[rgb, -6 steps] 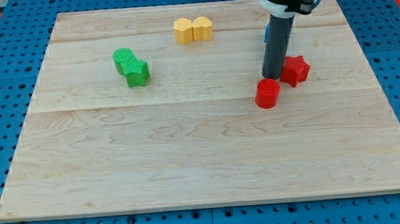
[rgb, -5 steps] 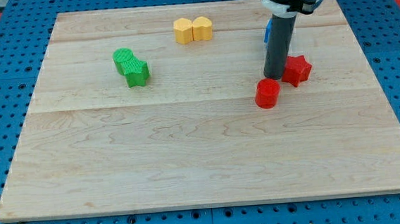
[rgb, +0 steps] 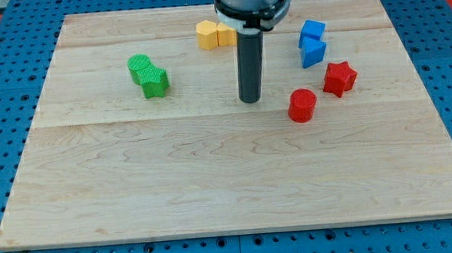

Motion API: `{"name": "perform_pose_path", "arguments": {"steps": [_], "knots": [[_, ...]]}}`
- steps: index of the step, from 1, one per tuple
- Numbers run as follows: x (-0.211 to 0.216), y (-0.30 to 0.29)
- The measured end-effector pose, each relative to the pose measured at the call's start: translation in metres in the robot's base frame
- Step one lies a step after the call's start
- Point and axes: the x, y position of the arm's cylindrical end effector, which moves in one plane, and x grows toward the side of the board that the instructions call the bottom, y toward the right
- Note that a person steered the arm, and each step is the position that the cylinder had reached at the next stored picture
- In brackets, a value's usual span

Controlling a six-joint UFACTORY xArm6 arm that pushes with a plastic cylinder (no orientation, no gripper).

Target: Move the red circle to the bottom side of the red star

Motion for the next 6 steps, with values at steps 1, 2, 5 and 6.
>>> {"name": "perform_pose_path", "arguments": {"steps": [1, 2, 5, 6], "knots": [[0.002, 0.000], [0.004, 0.000], [0.022, 0.006], [0.022, 0.034]]}}
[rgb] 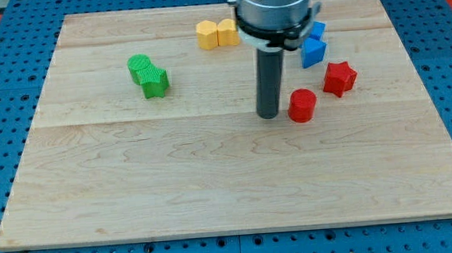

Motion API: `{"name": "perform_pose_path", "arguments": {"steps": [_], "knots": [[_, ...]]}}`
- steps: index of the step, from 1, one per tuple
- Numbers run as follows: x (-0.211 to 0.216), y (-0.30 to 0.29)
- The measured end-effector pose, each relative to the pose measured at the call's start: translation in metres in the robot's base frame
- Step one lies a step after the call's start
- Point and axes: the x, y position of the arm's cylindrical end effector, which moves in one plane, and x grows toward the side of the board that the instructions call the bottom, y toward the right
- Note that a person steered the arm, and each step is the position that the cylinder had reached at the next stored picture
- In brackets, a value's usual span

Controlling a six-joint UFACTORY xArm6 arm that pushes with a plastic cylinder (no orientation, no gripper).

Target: Move the red circle to the bottom side of the red star

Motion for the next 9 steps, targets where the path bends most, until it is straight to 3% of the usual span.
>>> {"name": "perform_pose_path", "arguments": {"steps": [4, 9], "knots": [[0.000, 0.073], [-0.027, 0.063]]}}
